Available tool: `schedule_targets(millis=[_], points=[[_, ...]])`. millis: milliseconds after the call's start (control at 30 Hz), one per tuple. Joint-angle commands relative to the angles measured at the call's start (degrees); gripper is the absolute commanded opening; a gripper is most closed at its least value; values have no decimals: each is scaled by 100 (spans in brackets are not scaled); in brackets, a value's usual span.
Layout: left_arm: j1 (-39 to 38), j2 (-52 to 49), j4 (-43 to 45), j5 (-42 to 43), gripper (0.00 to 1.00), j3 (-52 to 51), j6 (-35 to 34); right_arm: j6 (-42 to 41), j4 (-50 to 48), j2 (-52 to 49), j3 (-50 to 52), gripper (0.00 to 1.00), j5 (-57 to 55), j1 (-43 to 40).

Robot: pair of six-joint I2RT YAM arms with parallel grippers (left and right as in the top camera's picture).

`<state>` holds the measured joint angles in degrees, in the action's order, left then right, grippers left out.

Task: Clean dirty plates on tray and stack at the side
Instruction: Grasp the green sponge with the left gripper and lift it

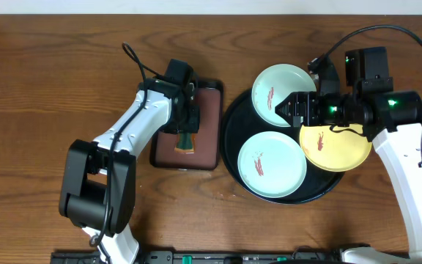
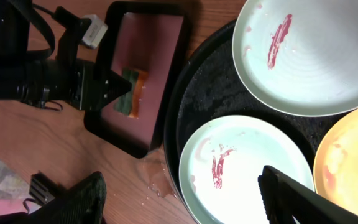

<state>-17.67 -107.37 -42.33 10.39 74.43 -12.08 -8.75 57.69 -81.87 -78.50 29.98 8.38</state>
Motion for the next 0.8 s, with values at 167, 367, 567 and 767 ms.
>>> schedule_targets(millis=[167, 367, 567, 767], points=[[15, -382, 485, -155, 19, -511, 0, -63, -2, 31, -101, 78, 22, 70], [13, -354, 494, 286, 7, -367, 269, -66, 0, 31, -101, 77, 22, 70], [24, -11, 232, 289, 11, 138, 238, -66, -2, 31, -101, 77, 22, 70], [7, 63, 37, 286, 46, 155, 234, -66, -7, 31, -101, 77, 7, 70]])
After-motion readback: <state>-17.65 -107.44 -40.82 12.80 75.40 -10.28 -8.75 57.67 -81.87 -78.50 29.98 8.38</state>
